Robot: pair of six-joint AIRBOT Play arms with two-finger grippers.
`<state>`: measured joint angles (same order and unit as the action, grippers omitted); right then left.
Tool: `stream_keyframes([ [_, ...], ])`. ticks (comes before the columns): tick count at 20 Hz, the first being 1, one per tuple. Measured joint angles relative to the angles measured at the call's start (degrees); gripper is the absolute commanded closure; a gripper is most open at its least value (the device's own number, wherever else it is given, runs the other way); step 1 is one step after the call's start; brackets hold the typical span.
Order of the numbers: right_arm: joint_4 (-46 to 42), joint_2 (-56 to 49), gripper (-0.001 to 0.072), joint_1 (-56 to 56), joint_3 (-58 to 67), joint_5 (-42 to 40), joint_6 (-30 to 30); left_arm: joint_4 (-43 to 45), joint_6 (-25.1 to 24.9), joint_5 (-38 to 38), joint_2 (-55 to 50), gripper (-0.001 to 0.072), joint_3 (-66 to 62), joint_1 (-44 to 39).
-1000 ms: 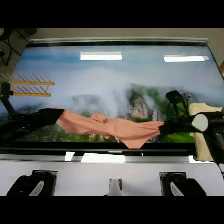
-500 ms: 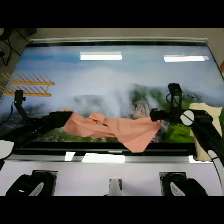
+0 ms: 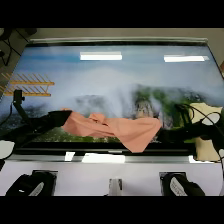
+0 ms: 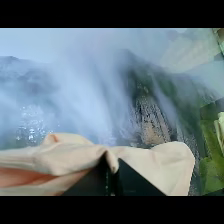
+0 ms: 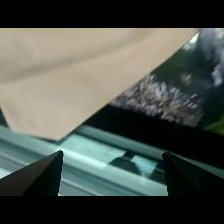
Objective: Fold the shirts.
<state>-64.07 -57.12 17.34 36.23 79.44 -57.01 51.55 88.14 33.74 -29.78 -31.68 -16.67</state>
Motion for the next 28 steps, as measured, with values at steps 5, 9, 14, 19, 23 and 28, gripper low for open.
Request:
stream_keyframes([
  [5,9.7,-0.1,0.0025,-2.8,-13.8,-4.2,1.0,0.0,0.0,-0.1,0.0,0.0672,0.0,0.0],
  [9,16.6,-0.1,0.003,-10.5,-17.1,-12.7,-3.8,0.0,0.0,0.6,0.0,0.0672,0.0,0.0],
  [14,23.0,-0.1,0.0277,-19.9,-18.1,-25.0,-9.7,0.0,0.0,1.7,0.0,0.0672,0.0,0.0],
  [19,26.0,-0.1,0.0691,-24.9,-16.8,-33.0,-8.5,0.4,0.0,2.0,0.0,0.0672,0.0,0.0],
  [23,20.0,3.5,0.069,-25.7,-4.4,-30.3,-3.1,4.1,0.0,3.3,0.1,0.0673,-3.6,1.3],
  [28,-13.0,11.1,0.0689,-26.0,25.8,-28.4,-14.9,8.8,1.4,5.3,0.1,0.0672,-20.9,14.2],
])
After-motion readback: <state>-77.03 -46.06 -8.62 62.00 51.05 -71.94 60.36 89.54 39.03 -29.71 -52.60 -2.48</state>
